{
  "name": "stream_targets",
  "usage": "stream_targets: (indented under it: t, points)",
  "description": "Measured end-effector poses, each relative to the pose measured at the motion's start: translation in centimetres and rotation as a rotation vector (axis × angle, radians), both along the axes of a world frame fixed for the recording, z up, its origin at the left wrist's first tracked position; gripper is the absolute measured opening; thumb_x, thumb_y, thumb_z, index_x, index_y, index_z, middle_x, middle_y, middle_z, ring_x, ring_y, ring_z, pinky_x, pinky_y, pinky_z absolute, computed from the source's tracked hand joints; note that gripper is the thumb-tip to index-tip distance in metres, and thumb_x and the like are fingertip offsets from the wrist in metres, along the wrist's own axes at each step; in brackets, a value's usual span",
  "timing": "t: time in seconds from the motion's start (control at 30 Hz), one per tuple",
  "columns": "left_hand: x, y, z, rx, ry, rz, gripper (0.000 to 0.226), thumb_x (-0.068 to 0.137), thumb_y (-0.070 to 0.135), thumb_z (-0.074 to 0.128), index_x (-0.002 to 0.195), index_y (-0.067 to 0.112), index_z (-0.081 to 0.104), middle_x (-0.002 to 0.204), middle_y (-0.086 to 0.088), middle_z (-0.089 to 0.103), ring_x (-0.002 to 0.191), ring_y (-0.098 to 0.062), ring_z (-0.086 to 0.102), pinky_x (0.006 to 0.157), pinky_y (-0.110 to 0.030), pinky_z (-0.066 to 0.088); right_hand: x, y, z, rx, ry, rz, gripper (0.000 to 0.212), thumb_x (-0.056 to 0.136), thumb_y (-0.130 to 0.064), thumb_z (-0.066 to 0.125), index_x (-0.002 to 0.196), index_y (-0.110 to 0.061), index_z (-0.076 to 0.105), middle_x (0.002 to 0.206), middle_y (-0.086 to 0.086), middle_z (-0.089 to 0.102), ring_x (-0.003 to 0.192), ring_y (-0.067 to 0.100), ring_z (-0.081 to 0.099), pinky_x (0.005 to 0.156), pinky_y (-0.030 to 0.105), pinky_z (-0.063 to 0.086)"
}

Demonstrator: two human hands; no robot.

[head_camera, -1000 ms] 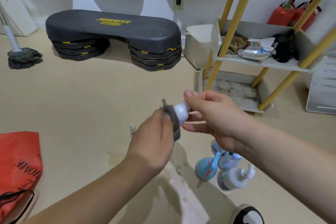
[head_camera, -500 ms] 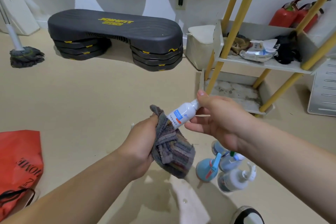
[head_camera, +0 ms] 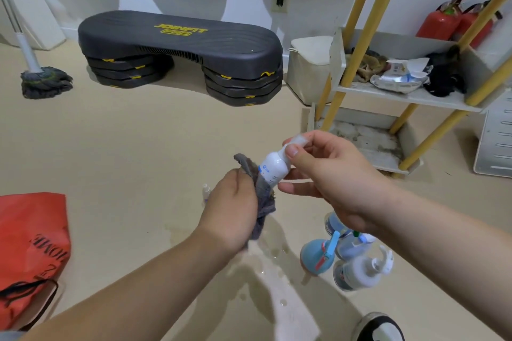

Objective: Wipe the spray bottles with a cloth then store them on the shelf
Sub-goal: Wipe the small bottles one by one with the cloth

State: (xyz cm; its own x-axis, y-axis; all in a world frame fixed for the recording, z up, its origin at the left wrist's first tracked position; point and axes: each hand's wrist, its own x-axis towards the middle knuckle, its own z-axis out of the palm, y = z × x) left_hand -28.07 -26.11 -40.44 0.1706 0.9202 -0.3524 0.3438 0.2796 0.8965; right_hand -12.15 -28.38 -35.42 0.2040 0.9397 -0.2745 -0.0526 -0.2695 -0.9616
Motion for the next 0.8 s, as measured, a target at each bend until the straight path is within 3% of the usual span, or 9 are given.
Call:
stream_targets:
  t: [0.1,0.17,0.27,0.37,0.47,0.57,0.67,0.8]
  points:
    - [0.0,-1.2,-0.5,0.411,0.134,-0.182,0.030,0.109,0.039,0.027,0.102,0.025,0.053,0.088,0.000,0.066,0.079,-0.021,0.058,0.075,-0.040,0.048,-0.7,-0.2,0.4,-0.002,0.014,-0.013,0.010,0.102,-0.014,0.063,0.096,-0.006,0.065,0.088,0.013,0.066,0.070,0.023,0.066,0.066,0.032,0.062]
    - [-0.3,-1.6,-0.3,0.652,0.176,-0.261,0.029,0.105,0.040,0.029,0.116,0.033,0.054,0.093,0.012,0.060,0.089,-0.014,0.058,0.078,-0.036,0.048,-1.3,-0.5,0.2,-0.043,0.004,0.027,0.015,0.102,-0.017,0.064,0.100,-0.002,0.065,0.080,0.011,0.066,0.058,0.016,0.064,0.063,0.032,0.062]
    - [-0.6,-0.8,-0.1,0.774,0.247,-0.309,0.036,0.103,0.042,0.031,0.130,0.035,0.054,0.101,0.016,0.061,0.095,-0.007,0.057,0.079,-0.031,0.047,-1.4,-0.7,-0.1,-0.092,-0.012,0.051,0.027,0.101,-0.020,0.065,0.105,0.006,0.062,0.071,0.005,0.067,0.051,0.010,0.061,0.073,0.041,0.066]
    - [-0.7,0.2,-0.4,0.498,0.105,-0.335,0.025,0.108,0.049,0.037,0.119,0.043,0.059,0.089,0.017,0.067,0.079,-0.009,0.063,0.070,-0.033,0.052,-0.7,-0.3,0.0,-0.110,0.042,-0.025,0.019,0.102,-0.018,0.065,0.103,0.001,0.063,0.077,0.007,0.069,0.053,0.013,0.065,0.080,0.043,0.066]
    - [-0.4,0.5,-0.4,0.021,-0.111,-0.187,0.038,0.107,0.057,0.041,0.093,0.028,0.062,0.078,0.002,0.067,0.062,-0.019,0.060,0.056,-0.027,0.044,0.2,0.3,-0.3,-0.166,0.108,-0.130,0.012,0.101,-0.020,0.067,0.099,-0.010,0.061,0.095,0.015,0.070,0.067,0.026,0.068,0.080,0.043,0.066]
    - [-0.3,0.4,-0.4,-0.348,-0.318,-0.118,0.064,0.102,0.070,0.042,0.102,0.013,0.069,0.087,-0.008,0.073,0.074,-0.023,0.070,0.072,-0.030,0.051,0.9,0.5,-0.3,-0.177,0.164,-0.175,0.018,0.099,-0.022,0.070,0.102,-0.012,0.055,0.087,0.014,0.066,0.068,0.029,0.064,0.074,0.042,0.066]
    - [-0.3,0.2,-0.3,-0.397,-0.340,-0.060,0.065,0.106,0.063,0.040,0.098,0.007,0.073,0.089,-0.014,0.078,0.076,-0.026,0.073,0.074,-0.033,0.056,1.3,0.2,0.1,-0.137,0.076,-0.052,0.027,0.094,-0.029,0.075,0.099,-0.014,0.053,0.075,0.007,0.063,0.073,0.026,0.062,0.080,0.050,0.065]
    - [-0.5,0.3,-0.6,-0.324,-0.264,-0.068,0.057,0.110,0.052,0.041,0.093,0.006,0.070,0.083,-0.015,0.074,0.067,-0.026,0.068,0.068,-0.031,0.053,1.0,0.0,0.2,-0.041,-0.112,0.092,0.029,0.086,-0.006,0.081,0.105,-0.010,0.059,0.094,0.010,0.073,0.088,0.021,0.070,0.098,0.053,0.058]
